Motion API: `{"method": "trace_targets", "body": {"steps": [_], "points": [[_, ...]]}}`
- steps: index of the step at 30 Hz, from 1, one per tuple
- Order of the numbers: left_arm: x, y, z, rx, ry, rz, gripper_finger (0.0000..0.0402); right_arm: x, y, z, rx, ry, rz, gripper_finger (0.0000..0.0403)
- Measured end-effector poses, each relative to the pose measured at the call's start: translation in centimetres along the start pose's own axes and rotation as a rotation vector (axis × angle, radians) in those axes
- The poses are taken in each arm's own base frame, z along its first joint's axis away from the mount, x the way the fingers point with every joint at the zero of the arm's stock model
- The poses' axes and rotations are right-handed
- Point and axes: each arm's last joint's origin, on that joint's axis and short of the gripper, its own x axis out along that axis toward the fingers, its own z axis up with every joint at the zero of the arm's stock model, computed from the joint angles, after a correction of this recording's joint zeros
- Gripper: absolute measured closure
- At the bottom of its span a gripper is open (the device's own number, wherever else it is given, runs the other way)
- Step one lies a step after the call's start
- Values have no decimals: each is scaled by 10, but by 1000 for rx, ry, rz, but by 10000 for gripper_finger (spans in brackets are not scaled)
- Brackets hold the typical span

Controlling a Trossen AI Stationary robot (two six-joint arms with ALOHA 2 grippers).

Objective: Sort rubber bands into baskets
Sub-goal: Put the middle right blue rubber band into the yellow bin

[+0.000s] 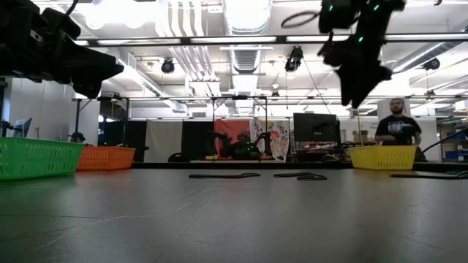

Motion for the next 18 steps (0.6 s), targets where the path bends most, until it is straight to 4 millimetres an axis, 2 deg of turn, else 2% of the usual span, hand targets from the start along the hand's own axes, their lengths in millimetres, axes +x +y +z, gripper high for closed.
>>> {"method": "trace_targets", "body": {"steps": [4,8,11,14,18], "points": [[0,0,0,0,0,0,286,-3,25,-37,-32,86,11,225],[0,0,0,0,0,0,286,11,36,-71,6,222,-37,227],[0,0,0,0,-1,1,286,27,37,-92,53,302,-86,227],[0,0,0,0,0,0,286,45,30,-108,83,368,-175,229],[0,0,0,0,0,0,286,65,20,-120,142,392,-308,238]]}}
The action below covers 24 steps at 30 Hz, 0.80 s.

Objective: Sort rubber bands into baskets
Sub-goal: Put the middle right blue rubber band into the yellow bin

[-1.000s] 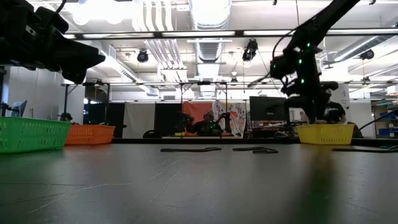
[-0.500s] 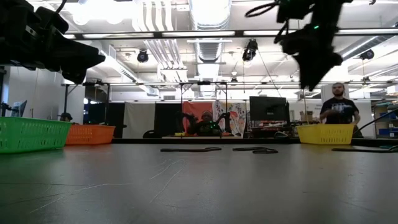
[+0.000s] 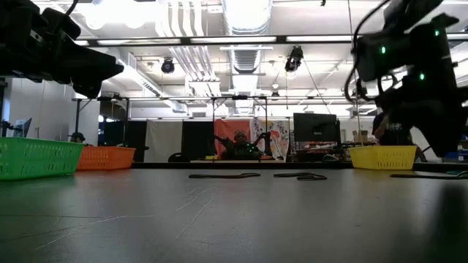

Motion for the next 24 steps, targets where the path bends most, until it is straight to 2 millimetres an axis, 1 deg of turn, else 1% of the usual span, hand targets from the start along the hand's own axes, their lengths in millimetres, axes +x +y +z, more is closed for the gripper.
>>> {"method": "trace_targets", "body": {"steps": [6,9,12,15,18,24], "points": [[0,0,0,0,0,0,286,24,-1,9,25,80,-134,264],[0,0,0,0,0,0,286,34,-3,16,-23,153,-176,282],[0,0,0,0,0,0,286,43,-8,25,-64,227,-178,299],[0,0,0,0,0,0,286,48,-14,35,-89,280,-160,313],[0,0,0,0,0,0,286,52,-19,43,-111,330,-99,324],[0,0,0,0,0,0,286,55,-25,54,-143,340,50,332]]}}
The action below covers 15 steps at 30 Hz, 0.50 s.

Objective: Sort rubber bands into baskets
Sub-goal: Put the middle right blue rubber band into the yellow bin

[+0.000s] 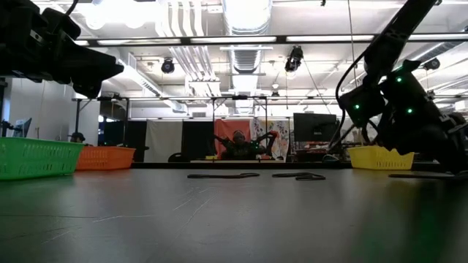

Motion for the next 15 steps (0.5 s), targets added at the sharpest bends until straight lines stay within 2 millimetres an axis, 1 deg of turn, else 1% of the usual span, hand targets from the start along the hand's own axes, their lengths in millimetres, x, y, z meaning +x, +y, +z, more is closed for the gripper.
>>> {"method": "trace_targets", "body": {"steps": [5,9,12,15], "points": [[0,0,0,0,0,1,286,-2,-1,1,-60,-11,44,333],[0,0,0,0,0,0,286,-5,-1,0,-72,-39,75,335],[0,0,0,0,0,0,286,-8,0,0,-72,-64,96,348],[0,0,0,0,0,0,286,-10,-1,-1,-60,-92,96,375]]}}
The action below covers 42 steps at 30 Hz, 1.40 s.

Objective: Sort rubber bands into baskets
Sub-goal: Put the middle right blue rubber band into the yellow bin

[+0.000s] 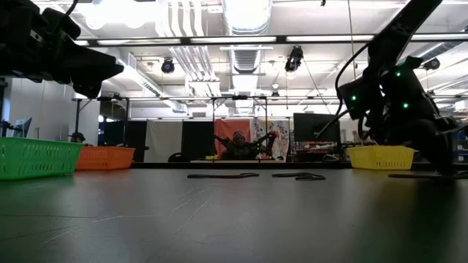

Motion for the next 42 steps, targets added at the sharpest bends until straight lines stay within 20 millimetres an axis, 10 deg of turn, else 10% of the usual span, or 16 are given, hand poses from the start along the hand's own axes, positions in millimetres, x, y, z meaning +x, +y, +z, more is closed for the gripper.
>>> {"method": "trace_targets", "body": {"steps": [20,29,42], "points": [[0,0,0,0,0,0,286,-34,49,28,-193,-626,296,394],[0,0,0,0,0,0,286,-34,37,-3,-34,-368,28,384],[0,0,0,0,0,0,286,-29,28,-22,162,-98,49,251]]}}
